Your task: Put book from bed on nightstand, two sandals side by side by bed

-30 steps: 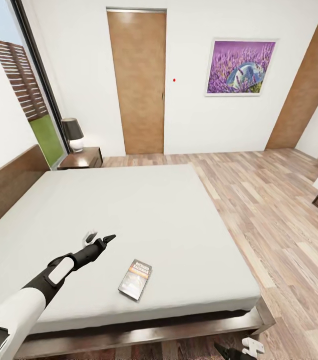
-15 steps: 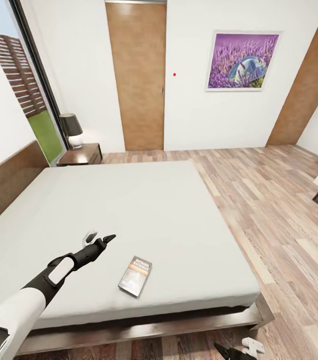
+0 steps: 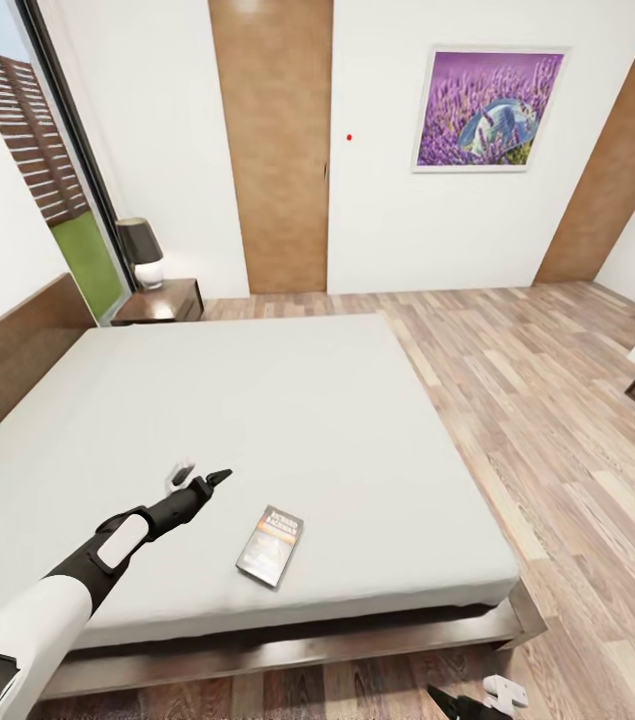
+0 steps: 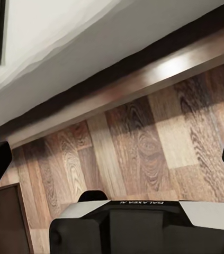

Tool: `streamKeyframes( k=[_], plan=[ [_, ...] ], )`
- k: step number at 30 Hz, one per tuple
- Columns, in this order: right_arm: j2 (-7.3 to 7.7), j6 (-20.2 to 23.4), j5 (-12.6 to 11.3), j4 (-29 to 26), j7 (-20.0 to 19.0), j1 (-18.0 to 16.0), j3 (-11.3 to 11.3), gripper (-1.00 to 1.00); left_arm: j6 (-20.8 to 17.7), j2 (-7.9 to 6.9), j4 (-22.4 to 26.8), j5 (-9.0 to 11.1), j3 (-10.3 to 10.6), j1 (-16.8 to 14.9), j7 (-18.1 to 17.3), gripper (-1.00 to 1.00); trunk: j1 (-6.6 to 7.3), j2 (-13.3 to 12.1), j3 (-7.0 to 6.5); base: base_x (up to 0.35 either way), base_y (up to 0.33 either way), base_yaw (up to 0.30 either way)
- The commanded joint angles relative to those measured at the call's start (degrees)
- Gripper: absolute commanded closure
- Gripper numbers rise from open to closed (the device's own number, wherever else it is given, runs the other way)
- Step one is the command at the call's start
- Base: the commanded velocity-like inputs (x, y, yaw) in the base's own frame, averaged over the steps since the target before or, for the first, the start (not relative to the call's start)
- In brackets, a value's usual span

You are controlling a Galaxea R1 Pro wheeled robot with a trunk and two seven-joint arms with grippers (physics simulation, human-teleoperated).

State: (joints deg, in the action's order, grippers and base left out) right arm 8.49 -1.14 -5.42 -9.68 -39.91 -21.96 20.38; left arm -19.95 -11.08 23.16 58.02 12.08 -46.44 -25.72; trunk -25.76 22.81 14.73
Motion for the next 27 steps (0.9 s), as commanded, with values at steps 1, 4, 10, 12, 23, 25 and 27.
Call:
streamKeyframes(
  k=[1, 4, 10, 12, 23, 25, 27],
  plan=[
    [0.03, -0.12, -0.56, 0.1, -0.17, -0.04, -0.27, -1.0, -0.27, 0.04, -0.02, 0.49, 0.23, -0.05, -0.04, -1.0, -0.03, 0.11, 0.2, 0.0, 0.0, 0.0],
    [0.03, -0.13, -0.56, 0.1, -0.17, -0.06, -0.27, -1.0, -0.27, 0.14, -0.04, 0.45, 0.23, -0.05, -0.02, -1.0, -0.03, 0.11, 0.47, 0.0, 0.0, 0.0],
    [0.03, -0.15, -0.56, 0.1, -0.17, -0.07, -0.26, -1.0, -0.27, 0.21, -0.05, 0.43, 0.22, -0.05, 0.04, -1.0, -0.03, 0.11, 1.01, 0.0, 0.0, 0.0],
    [0.03, -0.15, -0.56, 0.1, -0.17, -0.06, -0.25, -1.0, -0.27, 0.25, -0.05, 0.43, 0.22, -0.05, 0.05, -1.0, -0.03, 0.11, 1.19, 0.0, 0.0, 0.0],
    [0.03, -0.16, -0.52, 0.1, -0.07, -0.06, -0.25, -1.0, -0.27, 0.27, -0.05, 0.43, 0.22, -0.05, -0.03, -1.0, -0.03, 0.11, 2.18, 0.0, 0.0, 0.0],
    [0.03, -0.15, -0.54, 0.1, -0.03, -0.04, -0.25, -1.0, -0.27, 0.27, -0.05, 0.43, 0.22, -0.05, -0.03, -1.0, -0.03, 0.11, 2.36, 0.0, 0.0, 0.0],
    [0.03, -0.15, -0.51, 0.1, 0.02, -0.04, -0.25, -1.0, -0.27, 0.27, -0.05, 0.43, 0.22, -0.05, -0.03, -1.0, -0.03, 0.11, 2.54, 0.0, 0.0, 0.0]
  ],
)
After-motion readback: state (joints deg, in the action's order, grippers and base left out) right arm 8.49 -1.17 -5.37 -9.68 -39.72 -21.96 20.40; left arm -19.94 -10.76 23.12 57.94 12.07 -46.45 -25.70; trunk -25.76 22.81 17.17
